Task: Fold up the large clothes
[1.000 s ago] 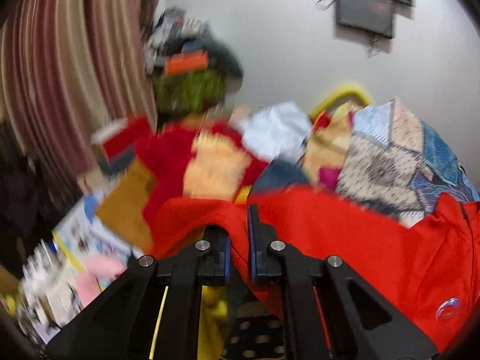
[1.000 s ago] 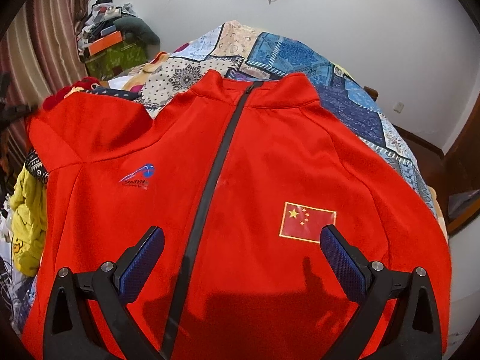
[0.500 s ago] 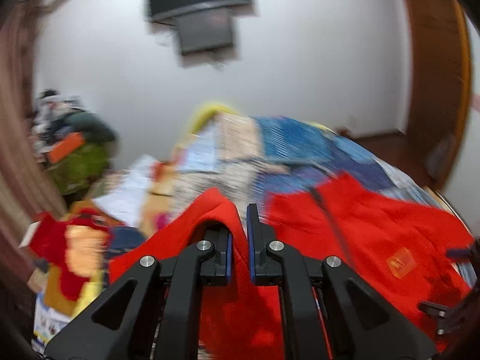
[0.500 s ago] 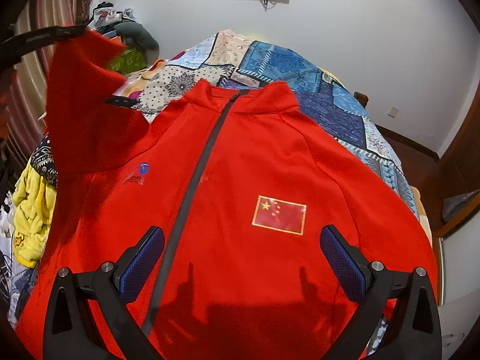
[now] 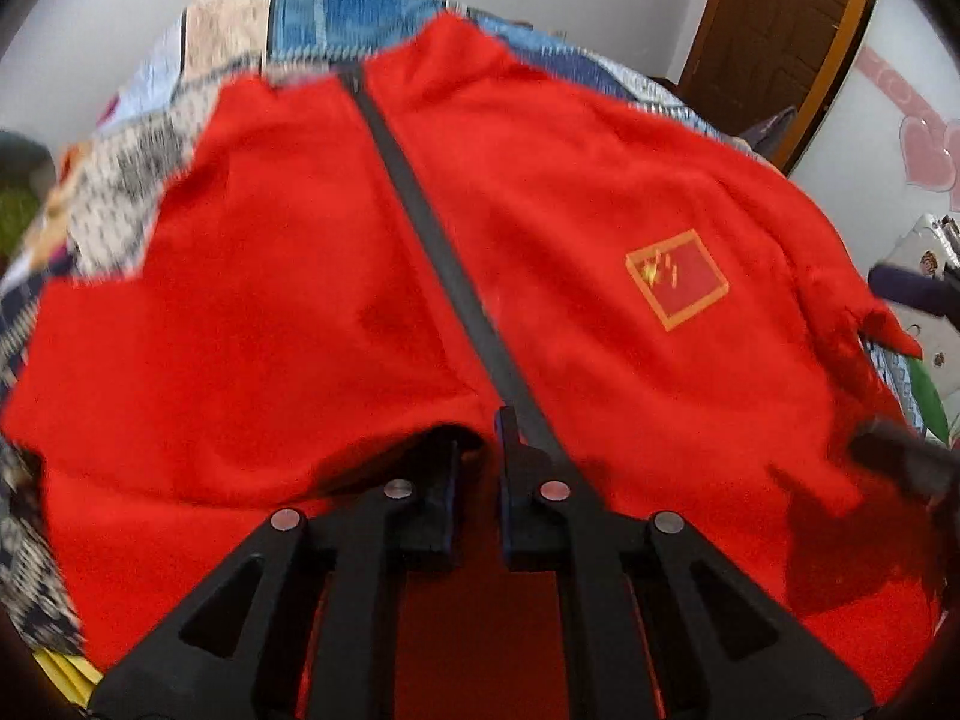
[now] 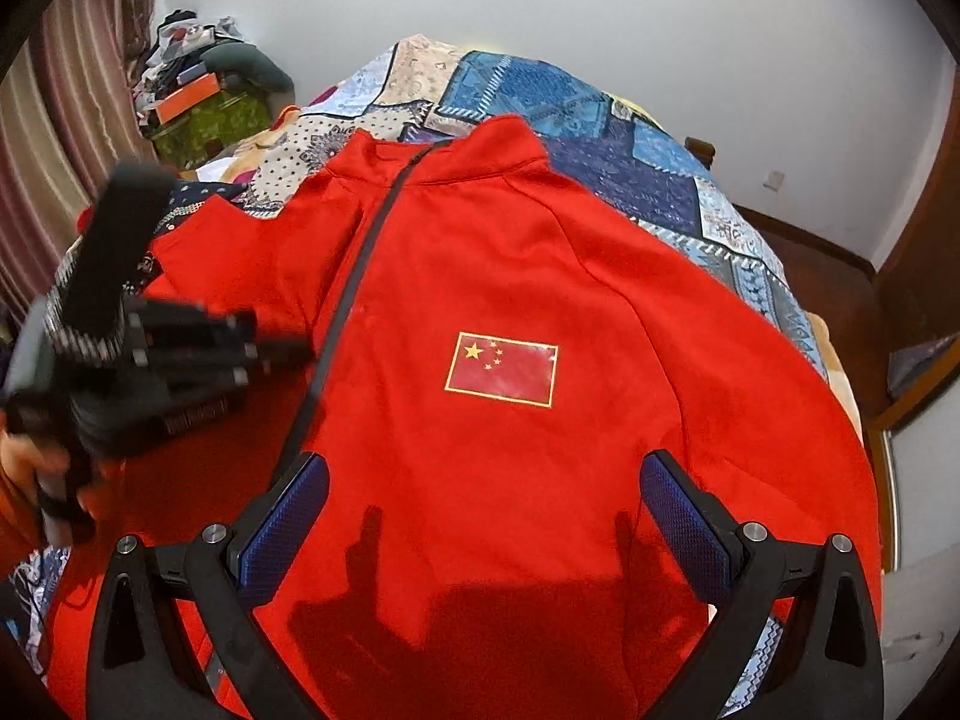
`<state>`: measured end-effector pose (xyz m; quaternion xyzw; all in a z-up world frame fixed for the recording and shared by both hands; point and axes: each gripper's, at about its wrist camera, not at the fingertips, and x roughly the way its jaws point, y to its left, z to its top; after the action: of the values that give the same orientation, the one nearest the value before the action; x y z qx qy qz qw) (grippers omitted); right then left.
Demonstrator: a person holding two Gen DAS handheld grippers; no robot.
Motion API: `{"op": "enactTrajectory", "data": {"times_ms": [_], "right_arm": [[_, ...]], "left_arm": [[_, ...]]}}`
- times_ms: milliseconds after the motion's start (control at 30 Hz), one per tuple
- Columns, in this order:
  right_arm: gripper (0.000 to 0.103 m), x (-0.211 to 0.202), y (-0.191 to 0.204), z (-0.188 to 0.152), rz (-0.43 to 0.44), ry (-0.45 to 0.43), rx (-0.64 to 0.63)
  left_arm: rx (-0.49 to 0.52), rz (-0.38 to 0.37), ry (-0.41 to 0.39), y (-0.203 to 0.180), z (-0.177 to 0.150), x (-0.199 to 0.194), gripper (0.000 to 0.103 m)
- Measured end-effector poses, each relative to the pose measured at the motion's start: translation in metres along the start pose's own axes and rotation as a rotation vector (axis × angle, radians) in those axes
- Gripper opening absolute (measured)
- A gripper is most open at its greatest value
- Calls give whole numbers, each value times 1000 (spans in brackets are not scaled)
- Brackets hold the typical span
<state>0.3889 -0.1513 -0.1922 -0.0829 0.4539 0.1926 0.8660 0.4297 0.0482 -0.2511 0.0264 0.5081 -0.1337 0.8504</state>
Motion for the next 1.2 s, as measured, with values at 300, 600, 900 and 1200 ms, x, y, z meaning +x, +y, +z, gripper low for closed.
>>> {"op": "enactTrajectory", "data": {"times_ms": [300,600,900,1200], "right_arm": [[103,-16,36,23,3,-43,-73],[103,-9,112,58,62,-61,-172],[103,64,201,98,163,51,-260],[90,156,261,123,204,152,-301]], "left_arm": [[-44,-17,-78,36,-34,-72,65],[-141,155,-237,119,-61,-157,75],[-245,201,-232,181,-86,-151,75],[-269,194,-237,206,-93,-135,75]]}}
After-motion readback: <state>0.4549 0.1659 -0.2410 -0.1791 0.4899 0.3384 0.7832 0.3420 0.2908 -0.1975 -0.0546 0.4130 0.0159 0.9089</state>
